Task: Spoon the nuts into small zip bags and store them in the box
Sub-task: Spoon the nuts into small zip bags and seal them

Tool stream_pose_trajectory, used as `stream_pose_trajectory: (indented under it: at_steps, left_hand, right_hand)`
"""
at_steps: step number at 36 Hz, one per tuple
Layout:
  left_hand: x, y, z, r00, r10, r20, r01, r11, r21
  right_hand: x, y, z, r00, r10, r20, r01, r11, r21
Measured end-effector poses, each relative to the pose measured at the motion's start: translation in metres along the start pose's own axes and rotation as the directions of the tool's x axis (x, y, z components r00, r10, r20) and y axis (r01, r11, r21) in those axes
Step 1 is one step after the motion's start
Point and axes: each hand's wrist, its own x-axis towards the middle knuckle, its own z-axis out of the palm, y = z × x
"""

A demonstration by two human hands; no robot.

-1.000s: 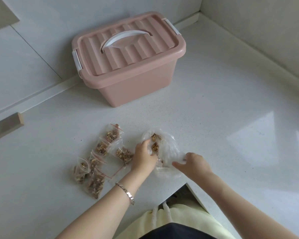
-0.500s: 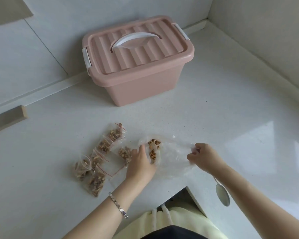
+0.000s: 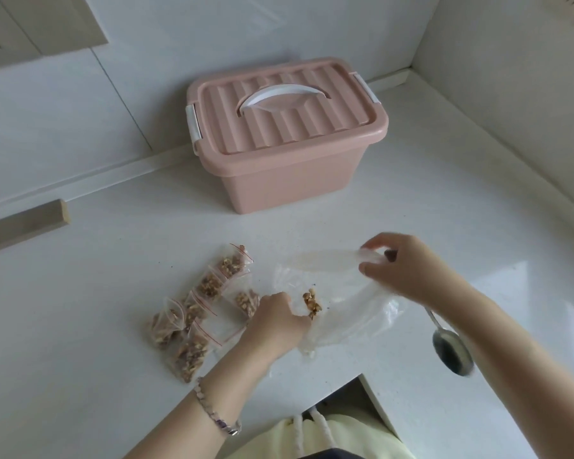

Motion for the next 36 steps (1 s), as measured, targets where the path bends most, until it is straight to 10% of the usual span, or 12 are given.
stream_pose_trajectory:
  at_steps: [8,22,36]
  left_hand:
    - [0.004,-0.029,0.023,0.989,0.151,0.012,-0.151,0.979,0.136]
    - [0.008,-0.042,0.027,0.981,0.188,-0.048,-0.181,0.976,0.119]
    - [0.006,-0.044,0.028,0.986,0.113,-0.12,-0.136,0.97,-0.2]
  right_hand:
    - [0.004,0.047,0.043,0.937,0.234,0.26,-0.12,0.913,-0.389]
    - [0.057,0.054,0.101,0.919,0.228,0.321,-0.162,0.962,-0.218]
    - [0.004,0.011,0.039,1.0,0.0,0.014,0.002,0.986,-0.164]
